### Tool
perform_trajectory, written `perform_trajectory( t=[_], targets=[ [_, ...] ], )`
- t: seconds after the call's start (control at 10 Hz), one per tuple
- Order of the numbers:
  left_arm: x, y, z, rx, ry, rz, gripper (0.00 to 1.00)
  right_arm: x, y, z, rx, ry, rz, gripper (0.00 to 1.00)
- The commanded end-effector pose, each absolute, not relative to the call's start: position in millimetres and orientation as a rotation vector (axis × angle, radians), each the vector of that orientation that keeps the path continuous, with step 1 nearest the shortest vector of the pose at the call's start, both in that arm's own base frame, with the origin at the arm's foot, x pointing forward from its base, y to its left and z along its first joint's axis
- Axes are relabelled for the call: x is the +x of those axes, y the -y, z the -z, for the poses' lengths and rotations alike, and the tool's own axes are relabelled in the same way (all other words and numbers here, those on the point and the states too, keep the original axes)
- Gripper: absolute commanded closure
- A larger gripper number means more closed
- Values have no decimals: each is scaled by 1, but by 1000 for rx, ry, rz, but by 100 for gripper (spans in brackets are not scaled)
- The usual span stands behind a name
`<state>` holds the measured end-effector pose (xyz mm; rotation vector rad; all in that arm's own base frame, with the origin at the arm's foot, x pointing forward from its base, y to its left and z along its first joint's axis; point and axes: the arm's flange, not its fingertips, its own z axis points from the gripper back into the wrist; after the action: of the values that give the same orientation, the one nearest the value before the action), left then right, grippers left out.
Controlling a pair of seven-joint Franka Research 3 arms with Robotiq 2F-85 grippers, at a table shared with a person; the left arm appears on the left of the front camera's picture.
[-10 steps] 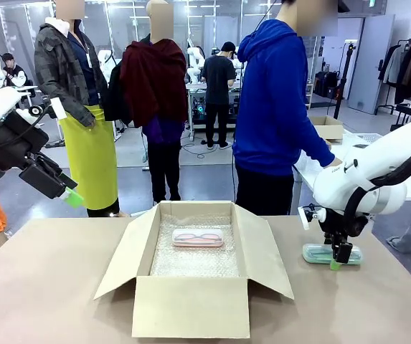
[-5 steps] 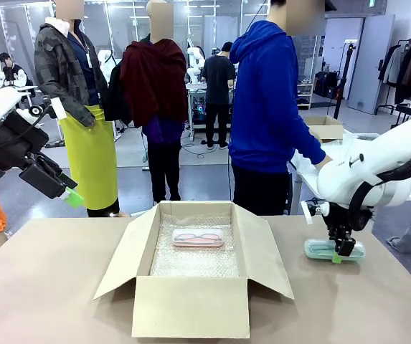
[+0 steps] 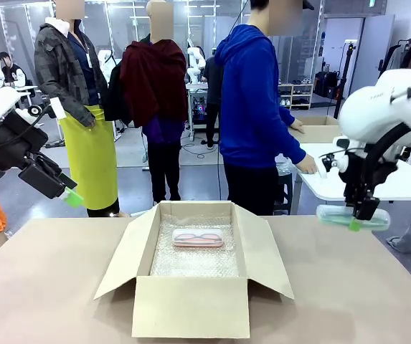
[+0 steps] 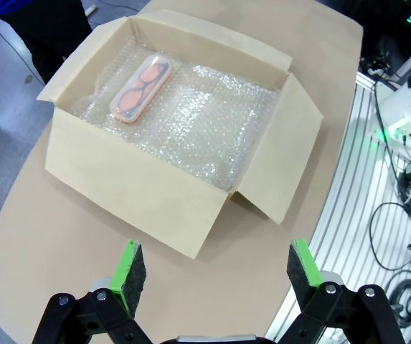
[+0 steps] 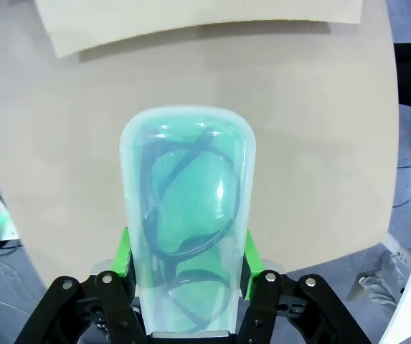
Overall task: Pack the glasses set securely to prepare it for shipping.
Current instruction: Put the Glasses case from the right side of the table into the Package Box.
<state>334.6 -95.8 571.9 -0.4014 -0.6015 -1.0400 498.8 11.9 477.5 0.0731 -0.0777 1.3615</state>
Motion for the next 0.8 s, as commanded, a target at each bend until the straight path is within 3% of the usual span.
perform_trajectory(
  t=[0.0, 0.4, 0.7],
  targets=[
    [335, 93, -574, -423, 610, 1058, 0, 501, -28, -482, 60, 80, -1344, 57],
    [335, 93, -574, -423, 610, 1058, 0, 536, -168, -513, -46, -26, -1485, 57],
    [335, 93, -574, -423, 610, 1058, 0, 577, -279, -483, -58, -51, -1545, 57]
  ],
)
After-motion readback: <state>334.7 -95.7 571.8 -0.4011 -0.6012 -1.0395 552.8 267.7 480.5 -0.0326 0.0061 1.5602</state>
